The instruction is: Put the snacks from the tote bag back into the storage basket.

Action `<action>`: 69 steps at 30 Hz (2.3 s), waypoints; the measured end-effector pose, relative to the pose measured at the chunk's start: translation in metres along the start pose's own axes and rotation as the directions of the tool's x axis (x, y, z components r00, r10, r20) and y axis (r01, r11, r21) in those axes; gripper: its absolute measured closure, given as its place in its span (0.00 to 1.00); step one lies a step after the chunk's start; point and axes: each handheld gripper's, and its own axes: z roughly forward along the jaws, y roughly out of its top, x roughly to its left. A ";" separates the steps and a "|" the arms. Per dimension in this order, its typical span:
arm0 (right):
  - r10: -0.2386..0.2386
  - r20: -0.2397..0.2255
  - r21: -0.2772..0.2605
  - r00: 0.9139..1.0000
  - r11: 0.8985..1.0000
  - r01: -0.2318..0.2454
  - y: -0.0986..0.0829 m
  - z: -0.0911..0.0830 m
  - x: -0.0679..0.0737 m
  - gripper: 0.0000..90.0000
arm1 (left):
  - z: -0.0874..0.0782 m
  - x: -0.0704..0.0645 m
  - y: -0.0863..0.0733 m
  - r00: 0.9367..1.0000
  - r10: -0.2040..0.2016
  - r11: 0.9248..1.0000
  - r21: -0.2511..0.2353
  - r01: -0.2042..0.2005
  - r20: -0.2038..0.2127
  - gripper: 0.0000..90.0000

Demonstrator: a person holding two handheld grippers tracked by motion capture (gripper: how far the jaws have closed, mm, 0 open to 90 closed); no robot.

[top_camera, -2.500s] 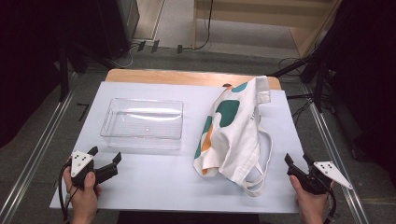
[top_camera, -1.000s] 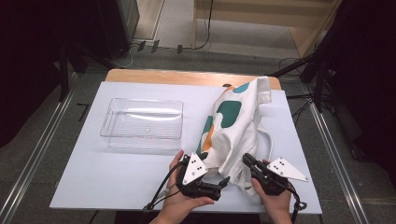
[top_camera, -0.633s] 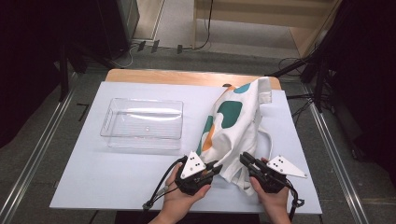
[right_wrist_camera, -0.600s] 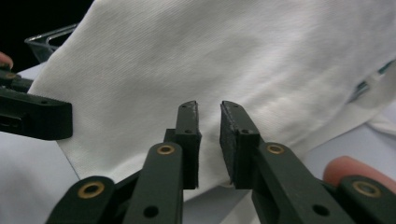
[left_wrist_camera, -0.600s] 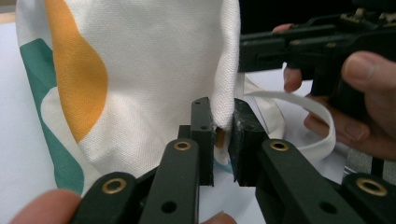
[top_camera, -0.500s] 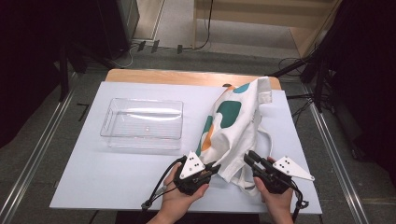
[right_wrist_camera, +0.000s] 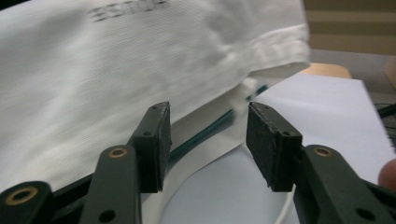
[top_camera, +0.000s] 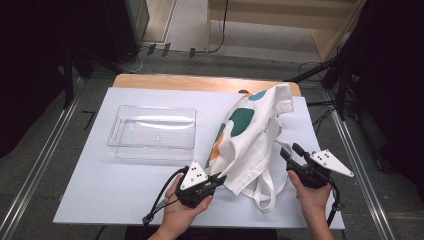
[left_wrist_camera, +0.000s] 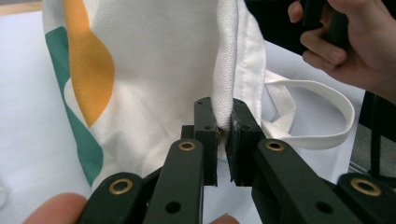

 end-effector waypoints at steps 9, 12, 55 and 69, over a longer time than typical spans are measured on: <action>0.050 0.089 0.020 0.995 0.998 -0.052 0.026 0.042 -0.033 0.46 | -0.006 0.008 -0.008 1.000 -0.014 1.000 0.015 0.015 -0.024 0.94; 0.073 0.091 0.022 0.993 0.997 -0.075 0.033 0.052 -0.045 0.44 | -0.008 0.011 -0.010 0.999 -0.025 0.999 0.022 0.026 -0.035 0.94; 0.062 0.237 -0.182 0.970 0.983 -0.018 0.012 -0.043 -0.080 0.88 | -0.019 0.033 0.030 0.994 -0.104 0.988 -0.116 0.102 -0.011 0.95; 0.032 0.119 -0.049 0.992 0.998 -0.026 0.032 -0.045 -0.089 0.30 | -0.010 0.050 0.034 0.982 -0.133 0.987 -0.105 0.119 -0.132 0.78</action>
